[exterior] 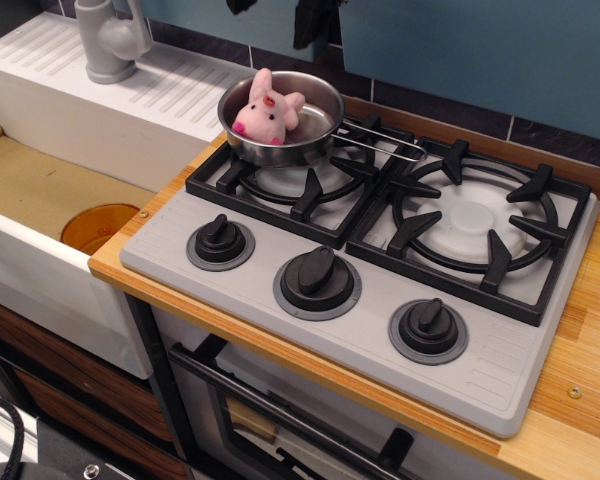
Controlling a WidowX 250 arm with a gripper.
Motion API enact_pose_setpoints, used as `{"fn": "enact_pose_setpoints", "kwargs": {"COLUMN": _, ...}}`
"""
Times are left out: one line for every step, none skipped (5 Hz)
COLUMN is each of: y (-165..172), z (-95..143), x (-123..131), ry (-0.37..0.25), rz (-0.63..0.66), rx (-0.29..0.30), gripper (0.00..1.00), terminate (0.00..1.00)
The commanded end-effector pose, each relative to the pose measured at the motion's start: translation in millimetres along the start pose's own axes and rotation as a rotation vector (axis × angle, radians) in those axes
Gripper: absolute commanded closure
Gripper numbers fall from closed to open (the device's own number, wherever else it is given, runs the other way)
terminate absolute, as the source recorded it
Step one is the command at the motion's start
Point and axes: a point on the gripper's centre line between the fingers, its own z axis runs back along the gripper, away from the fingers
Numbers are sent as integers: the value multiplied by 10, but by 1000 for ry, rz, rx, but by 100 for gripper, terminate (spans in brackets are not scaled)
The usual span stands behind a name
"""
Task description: Put stuffedpig in pan
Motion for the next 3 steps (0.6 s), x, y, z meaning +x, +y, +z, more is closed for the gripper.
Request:
{"fn": "enact_pose_setpoints", "kwargs": {"y": -54, "z": 119, "x": 109, "ry": -60, "rz": -12, "rx": -74, "gripper": 0, "terminate": 0}}
{"fn": "enact_pose_setpoints", "kwargs": {"y": -33, "z": 80, "x": 151, "ry": -39, "rz": -26, "rx": -78, "gripper": 0, "terminate": 0}}
{"fn": "enact_pose_setpoints", "kwargs": {"y": -24, "z": 97, "x": 153, "ry": -35, "rz": -30, "rx": -97, "gripper": 0, "terminate": 100}}
